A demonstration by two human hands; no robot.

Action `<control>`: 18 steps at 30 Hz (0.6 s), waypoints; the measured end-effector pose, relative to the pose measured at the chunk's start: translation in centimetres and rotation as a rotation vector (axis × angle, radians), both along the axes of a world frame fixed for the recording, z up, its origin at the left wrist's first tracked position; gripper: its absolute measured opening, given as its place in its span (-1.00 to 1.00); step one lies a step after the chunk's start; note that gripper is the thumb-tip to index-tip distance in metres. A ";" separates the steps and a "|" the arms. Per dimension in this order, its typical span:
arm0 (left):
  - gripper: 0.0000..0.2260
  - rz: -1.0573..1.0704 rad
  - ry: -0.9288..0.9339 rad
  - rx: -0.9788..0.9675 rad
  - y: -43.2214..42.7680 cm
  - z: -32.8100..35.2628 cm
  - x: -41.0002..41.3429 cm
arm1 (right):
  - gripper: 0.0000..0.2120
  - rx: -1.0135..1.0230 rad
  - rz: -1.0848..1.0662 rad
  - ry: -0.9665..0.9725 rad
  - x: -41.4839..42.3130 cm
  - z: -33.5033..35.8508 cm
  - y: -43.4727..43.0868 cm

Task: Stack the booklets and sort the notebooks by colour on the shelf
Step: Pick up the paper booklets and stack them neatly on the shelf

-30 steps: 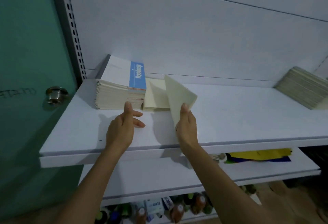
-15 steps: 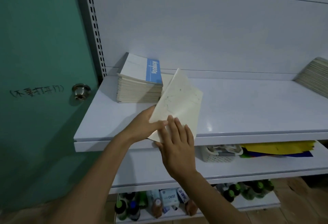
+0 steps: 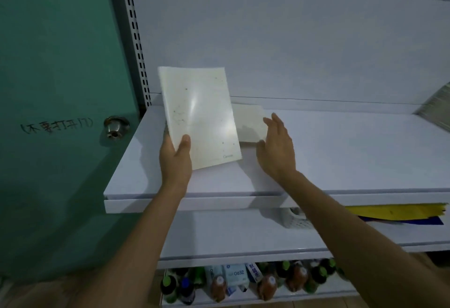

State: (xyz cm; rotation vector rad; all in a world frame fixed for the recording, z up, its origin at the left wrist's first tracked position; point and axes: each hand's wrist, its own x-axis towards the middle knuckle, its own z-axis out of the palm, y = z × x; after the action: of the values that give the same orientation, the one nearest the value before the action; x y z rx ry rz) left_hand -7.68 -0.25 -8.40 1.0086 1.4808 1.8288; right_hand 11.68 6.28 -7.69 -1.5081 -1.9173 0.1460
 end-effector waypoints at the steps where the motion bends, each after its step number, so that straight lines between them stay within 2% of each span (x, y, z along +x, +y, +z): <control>1: -0.66 0.020 0.000 -0.004 0.2 0.0 0.0 | -0.39 -0.087 0.044 -0.087 0.0 0.3 1.4; 3: -0.67 0.033 0.035 -0.025 0.5 -0.3 -0.1 | -0.29 -0.239 0.176 -0.335 -0.3 -0.4 3.2; 5: -0.73 0.025 0.060 -0.043 0.8 -0.7 -0.2 | -0.37 -0.255 0.239 -0.475 -0.3 -1.7 3.8; 8: -0.76 0.016 0.088 -0.048 0.9 -0.6 0.0 | -0.51 -0.128 0.223 -0.427 0.0 -2.1 4.5; 10: -0.74 0.020 0.082 -0.060 0.8 -0.5 0.0 | -0.57 -0.122 0.231 -0.384 0.1 -1.7 4.8; 12: -0.71 0.016 0.051 -0.061 0.7 -0.4 -0.1 | -0.60 -0.174 0.218 -0.172 0.3 -1.2 4.6; 16: -0.69 -0.063 0.015 -0.048 0.6 -0.2 -0.2 | -0.61 -0.274 0.011 0.633 1.2 2.0 4.2; 18: -0.69 -0.098 0.008 -0.059 0.5 -0.1 -0.2 | -0.67 -0.233 -0.027 0.873 1.0 3.8 3.4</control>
State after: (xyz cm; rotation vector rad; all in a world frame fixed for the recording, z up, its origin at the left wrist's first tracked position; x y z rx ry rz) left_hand -7.89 0.23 -8.50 1.0423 1.4546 1.7050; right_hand 12.72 9.70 -3.92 -1.2903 -1.1934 0.8832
